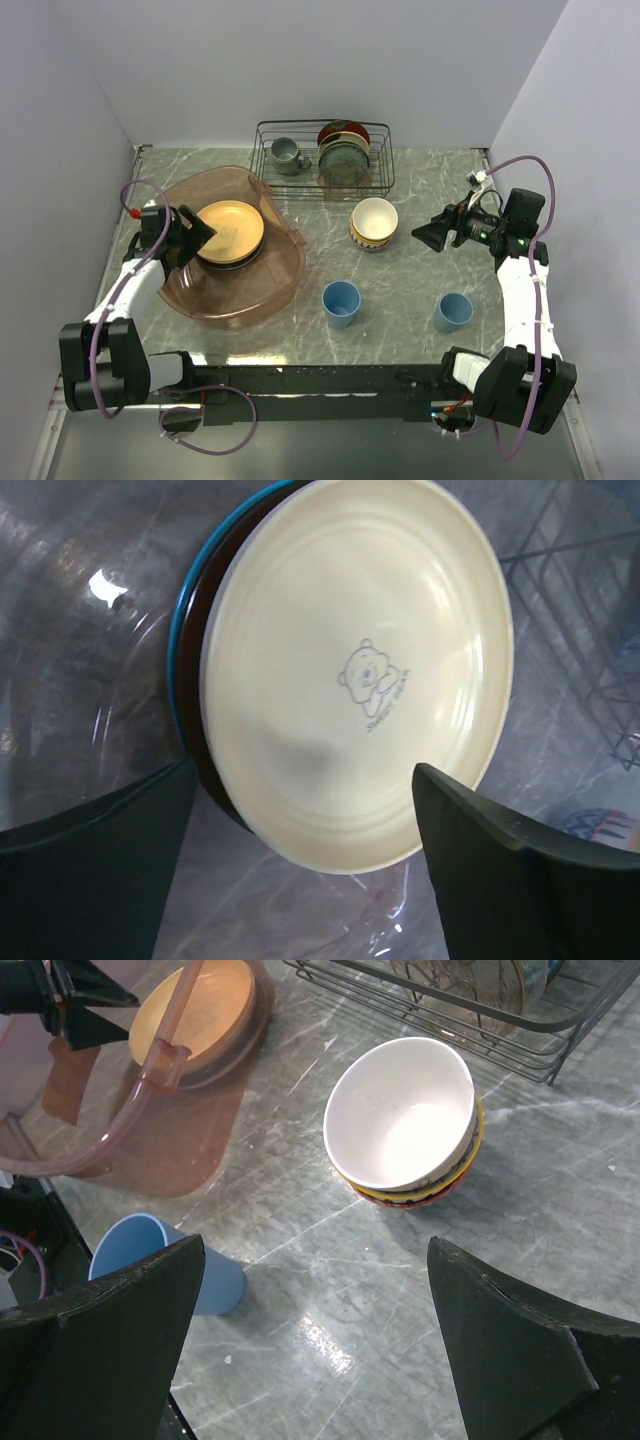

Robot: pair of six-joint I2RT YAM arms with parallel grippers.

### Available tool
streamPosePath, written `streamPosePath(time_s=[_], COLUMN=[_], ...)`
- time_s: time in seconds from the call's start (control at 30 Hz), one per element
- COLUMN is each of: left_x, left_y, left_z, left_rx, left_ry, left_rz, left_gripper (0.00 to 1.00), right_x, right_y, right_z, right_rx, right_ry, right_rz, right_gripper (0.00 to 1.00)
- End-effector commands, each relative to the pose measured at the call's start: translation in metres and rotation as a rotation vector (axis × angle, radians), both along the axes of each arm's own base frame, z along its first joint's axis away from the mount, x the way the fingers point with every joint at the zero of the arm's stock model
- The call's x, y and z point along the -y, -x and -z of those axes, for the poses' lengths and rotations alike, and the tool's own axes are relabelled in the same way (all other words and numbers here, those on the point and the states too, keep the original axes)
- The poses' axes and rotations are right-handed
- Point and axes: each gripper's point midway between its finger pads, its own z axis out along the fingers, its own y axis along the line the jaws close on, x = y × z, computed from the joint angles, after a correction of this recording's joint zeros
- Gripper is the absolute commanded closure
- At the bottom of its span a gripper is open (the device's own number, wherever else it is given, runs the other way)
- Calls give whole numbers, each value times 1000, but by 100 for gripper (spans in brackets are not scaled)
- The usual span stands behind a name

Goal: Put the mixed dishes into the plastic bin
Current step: Place the plate in the plastic bin.

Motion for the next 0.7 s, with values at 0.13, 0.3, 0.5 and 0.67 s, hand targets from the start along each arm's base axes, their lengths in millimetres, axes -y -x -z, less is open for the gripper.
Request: streamPosePath(time_s=[0.13,0.3,0.5,0.67], left_x=[-4,-5,3,10], left_y=[-9,0,15,31], left_z=[-72,-100,-125,-136], left_rx=[158,218,338,420], left_ry=[-71,-128,-190,-238], left_rz=[47,88,177,243], left_gripper=[1,1,1,1], right_x=[4,6,12,19], right_y=[-6,-7,-12,-16], right_z=[-4,-2,5,13], right_rx=[28,25,15,10], right_ry=[18,29,56,93], right_rz=[6,17,47,79], right_gripper=[0,0,0,0])
